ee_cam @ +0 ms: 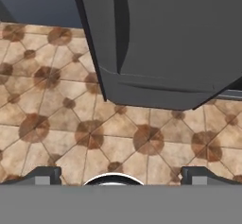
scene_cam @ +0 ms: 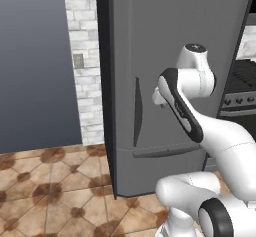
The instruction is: Retrieve the sausage and cheese from the fridge and place them on the cutting board on the counter.
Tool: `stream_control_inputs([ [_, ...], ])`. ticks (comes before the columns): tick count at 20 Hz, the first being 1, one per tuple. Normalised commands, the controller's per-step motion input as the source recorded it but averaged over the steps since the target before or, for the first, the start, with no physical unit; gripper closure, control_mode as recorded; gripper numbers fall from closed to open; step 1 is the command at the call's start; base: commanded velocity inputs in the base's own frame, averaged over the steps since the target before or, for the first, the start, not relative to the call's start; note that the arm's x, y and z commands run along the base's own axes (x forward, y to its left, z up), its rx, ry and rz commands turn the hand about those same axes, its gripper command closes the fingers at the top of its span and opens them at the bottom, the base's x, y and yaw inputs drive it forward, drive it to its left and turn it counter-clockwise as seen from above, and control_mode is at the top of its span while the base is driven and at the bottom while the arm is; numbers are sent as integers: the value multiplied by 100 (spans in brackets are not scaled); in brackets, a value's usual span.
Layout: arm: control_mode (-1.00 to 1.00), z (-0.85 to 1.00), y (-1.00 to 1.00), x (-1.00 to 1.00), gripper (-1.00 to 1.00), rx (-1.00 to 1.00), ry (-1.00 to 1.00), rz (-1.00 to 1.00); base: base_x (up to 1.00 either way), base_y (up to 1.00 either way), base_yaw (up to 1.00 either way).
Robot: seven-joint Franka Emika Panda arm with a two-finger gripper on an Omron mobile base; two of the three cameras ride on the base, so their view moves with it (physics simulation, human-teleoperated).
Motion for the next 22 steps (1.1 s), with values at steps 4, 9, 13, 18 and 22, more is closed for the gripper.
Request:
stream_control_inputs([
  [4,-100,-48,6,27,-100,0,-21,0,0,0,0],
  [9,-100,-38,3,48,-100,4,-5,0,0,0,0],
  [13,-100,-33,0,53,-100,11,0,5,0,0,0],
  [18,-100,-25,3,60,-100,9,-3,8,0,0,0],
  [22,-100,-12,11,65,-100,0,0,1,0,0,0],
])
